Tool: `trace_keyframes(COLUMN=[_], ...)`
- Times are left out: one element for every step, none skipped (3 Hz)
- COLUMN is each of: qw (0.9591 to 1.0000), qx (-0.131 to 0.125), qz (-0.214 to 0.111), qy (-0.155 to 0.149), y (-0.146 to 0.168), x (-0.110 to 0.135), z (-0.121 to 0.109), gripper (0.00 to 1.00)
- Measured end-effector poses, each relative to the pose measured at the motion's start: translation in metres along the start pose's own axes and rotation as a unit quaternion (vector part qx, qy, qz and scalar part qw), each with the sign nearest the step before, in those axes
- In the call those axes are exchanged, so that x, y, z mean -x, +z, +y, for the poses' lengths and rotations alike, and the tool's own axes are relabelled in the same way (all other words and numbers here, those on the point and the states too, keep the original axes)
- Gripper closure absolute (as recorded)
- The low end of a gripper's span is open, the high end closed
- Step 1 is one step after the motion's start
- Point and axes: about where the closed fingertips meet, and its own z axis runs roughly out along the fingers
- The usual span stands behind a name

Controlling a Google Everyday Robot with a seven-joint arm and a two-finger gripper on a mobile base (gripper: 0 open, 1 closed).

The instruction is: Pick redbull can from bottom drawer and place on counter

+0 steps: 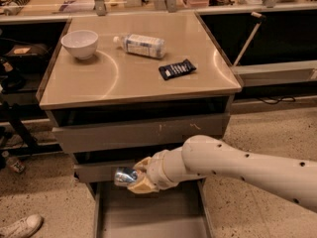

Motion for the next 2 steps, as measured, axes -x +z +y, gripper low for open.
trace_keyframes(qw=[0.9999, 0.9997], qx=[-0.009, -0.011], qz=[0.003, -0.005], qy=[-0.014, -0.019], y=[-0.0071, -0.0087], x=[0.0111, 0.0185], z=[-0.0006, -0.0031], gripper=[1.00, 1.00])
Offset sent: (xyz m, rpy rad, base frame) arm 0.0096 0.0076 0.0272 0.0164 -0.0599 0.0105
